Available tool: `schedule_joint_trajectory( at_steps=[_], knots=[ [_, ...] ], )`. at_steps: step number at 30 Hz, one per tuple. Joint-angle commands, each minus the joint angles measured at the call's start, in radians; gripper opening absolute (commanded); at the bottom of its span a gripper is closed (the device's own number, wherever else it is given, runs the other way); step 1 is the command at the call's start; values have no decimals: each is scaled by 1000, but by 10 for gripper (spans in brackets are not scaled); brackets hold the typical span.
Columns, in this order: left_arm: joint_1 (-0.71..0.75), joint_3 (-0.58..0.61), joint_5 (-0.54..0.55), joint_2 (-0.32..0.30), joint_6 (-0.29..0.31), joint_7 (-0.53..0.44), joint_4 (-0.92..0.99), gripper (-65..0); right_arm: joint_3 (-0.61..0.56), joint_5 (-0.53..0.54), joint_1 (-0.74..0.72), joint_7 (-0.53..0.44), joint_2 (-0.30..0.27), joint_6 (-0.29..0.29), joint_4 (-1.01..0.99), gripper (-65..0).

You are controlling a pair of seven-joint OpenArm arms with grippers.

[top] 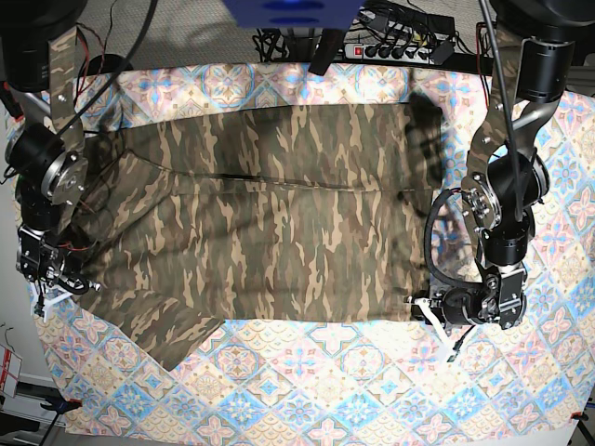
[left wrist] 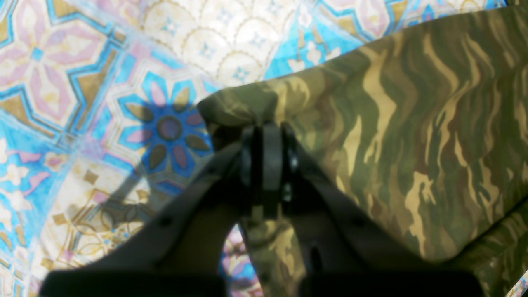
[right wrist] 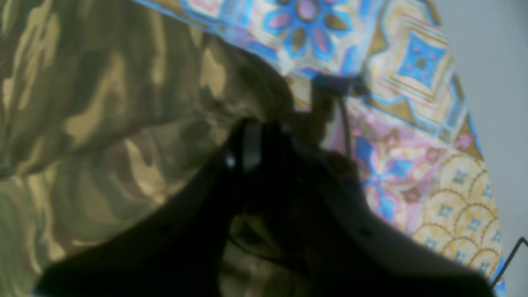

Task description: Fold the T-shirt properly

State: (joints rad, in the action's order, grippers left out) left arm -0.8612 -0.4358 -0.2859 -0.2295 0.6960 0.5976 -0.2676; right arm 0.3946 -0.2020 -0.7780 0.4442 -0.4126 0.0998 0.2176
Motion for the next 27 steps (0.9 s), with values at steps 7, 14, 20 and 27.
schedule_joint_trajectory(
  at_steps=[7, 14, 20, 27],
  knots=[
    [0, 1, 12, -9, 2, -15, -17, -626, -7, -1, -30, -66, -19, -1, 22, -590],
    [24, 1, 12, -11, 2, -14, -17, -628, -7, -1, -30, -71, -19, 2, 22, -595],
    [24, 1, 12, -11, 2, -14, -17, -627, -6, -1, -30, -84, -19, 67, 22, -582],
    [17, 1, 12, -9, 2, -12, -17, -627, -6, -1, -30, -84, -19, 67, 22, -564]
  ],
)
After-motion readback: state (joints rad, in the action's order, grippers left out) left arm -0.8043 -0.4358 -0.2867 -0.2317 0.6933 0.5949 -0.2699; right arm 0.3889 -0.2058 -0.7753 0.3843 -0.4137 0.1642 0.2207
